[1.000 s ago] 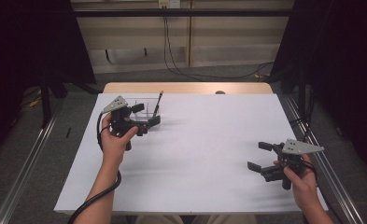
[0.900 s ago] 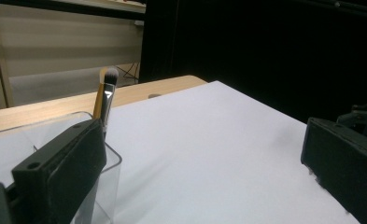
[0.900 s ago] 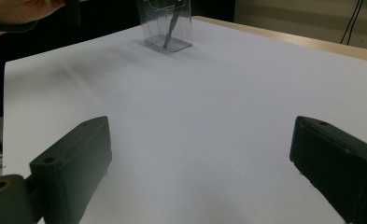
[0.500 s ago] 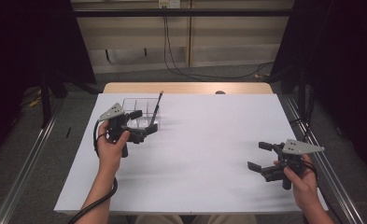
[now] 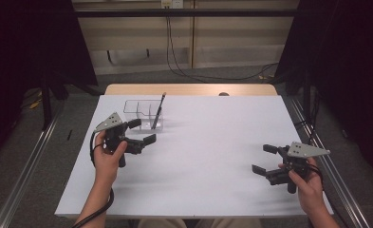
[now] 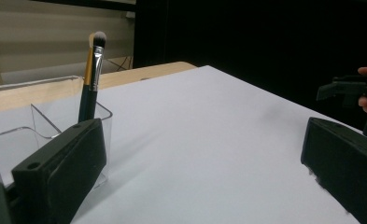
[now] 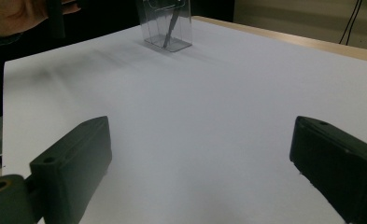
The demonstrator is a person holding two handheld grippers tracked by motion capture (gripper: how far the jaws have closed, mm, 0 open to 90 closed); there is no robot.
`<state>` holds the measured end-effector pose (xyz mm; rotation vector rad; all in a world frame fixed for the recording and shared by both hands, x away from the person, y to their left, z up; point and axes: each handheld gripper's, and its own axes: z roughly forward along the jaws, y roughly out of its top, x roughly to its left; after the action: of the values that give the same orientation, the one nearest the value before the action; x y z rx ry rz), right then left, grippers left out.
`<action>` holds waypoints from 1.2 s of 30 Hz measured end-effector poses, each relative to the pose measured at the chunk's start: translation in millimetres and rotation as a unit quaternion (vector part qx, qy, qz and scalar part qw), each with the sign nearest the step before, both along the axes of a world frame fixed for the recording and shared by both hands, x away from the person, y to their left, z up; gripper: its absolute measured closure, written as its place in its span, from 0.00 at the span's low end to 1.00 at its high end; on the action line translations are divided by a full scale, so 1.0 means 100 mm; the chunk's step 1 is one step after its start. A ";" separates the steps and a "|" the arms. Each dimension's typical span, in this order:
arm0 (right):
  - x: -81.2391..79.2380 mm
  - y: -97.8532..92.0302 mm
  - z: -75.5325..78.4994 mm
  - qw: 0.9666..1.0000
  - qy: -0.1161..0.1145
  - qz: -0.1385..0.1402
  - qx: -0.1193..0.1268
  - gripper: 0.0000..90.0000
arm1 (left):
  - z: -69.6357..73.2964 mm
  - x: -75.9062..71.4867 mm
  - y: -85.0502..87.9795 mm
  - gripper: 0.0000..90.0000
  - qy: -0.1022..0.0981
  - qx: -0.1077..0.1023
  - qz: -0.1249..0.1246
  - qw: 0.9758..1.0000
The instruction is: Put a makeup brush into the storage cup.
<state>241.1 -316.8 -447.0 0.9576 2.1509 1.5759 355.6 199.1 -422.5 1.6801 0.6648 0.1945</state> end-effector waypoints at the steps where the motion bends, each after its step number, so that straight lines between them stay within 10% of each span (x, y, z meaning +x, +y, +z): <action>1: 0.00 0.00 0.00 1.000 0.000 0.000 -0.001 0.06 | -0.01 -0.01 0.01 0.00 0.001 0.001 0.000 1.000; 36: 0.00 0.01 0.00 1.000 -0.001 0.001 -0.001 0.06 | -0.14 -0.27 0.31 0.00 0.002 0.018 0.002 1.000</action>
<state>241.0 -315.4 -446.8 0.9533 2.1524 1.5761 328.2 230.5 -436.1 1.7148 0.6696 0.2075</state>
